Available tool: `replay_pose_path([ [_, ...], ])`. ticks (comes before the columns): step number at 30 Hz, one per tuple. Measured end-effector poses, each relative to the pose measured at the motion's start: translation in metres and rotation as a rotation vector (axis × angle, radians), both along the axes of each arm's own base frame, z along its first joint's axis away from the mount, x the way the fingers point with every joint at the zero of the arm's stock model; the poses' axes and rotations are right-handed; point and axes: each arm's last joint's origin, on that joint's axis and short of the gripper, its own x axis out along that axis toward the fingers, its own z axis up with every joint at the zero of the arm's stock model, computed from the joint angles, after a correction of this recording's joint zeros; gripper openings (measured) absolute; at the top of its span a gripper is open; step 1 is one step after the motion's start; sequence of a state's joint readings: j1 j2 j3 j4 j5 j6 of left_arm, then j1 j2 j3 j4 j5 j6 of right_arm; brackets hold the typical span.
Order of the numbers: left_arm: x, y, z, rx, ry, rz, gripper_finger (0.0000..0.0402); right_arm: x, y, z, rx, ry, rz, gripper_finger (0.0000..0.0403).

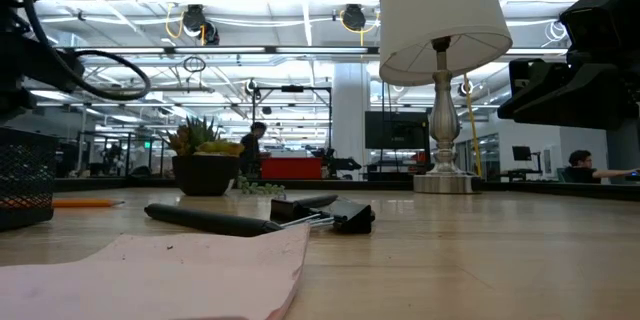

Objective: Pick and place office supplies into organizer
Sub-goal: Put the pencil into the top left section of the desk organizer

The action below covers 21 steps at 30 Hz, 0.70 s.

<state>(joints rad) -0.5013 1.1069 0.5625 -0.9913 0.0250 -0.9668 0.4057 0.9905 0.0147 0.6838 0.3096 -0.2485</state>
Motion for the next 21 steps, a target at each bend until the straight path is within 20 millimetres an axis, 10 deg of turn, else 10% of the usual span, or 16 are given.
replay_pose_path([
  [21, 0.015, 0.011, -0.012, -0.223, -0.020, 0.229, 0.0214, 0.000, 0.000, 0.000, 0.000, 0.000, 0.000, 0.0089],
])
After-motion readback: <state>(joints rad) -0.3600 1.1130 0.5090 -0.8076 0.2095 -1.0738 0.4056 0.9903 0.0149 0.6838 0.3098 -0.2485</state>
